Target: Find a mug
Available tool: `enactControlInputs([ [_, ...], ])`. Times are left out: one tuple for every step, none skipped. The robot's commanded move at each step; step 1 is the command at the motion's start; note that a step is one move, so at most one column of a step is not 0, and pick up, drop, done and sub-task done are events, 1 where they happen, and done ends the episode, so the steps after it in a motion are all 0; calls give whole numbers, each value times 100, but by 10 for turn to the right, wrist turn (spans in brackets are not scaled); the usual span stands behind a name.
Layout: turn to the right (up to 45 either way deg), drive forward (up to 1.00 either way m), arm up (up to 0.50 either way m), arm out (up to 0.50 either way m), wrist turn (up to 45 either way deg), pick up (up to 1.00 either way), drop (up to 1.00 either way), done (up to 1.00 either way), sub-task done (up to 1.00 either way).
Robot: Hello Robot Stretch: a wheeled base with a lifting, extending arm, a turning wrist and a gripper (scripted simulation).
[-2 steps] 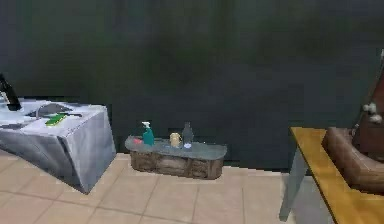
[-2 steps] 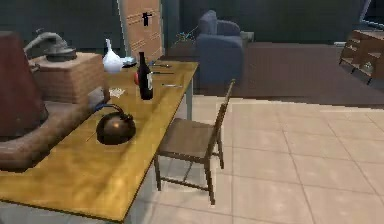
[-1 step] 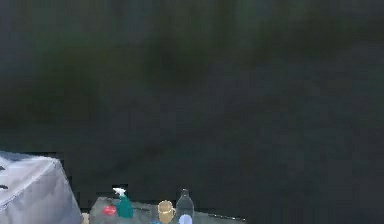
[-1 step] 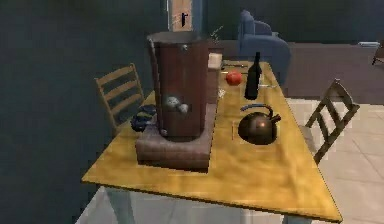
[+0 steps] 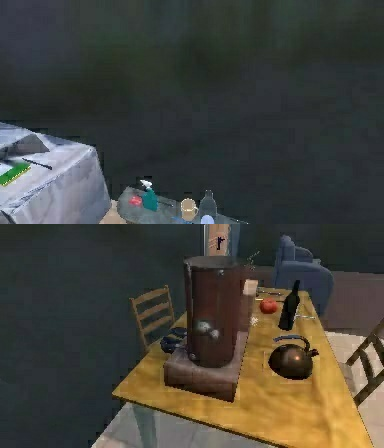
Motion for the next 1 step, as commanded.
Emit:
enactControlInputs([
  [0,0,0,0,0,0,0,100,0],
])
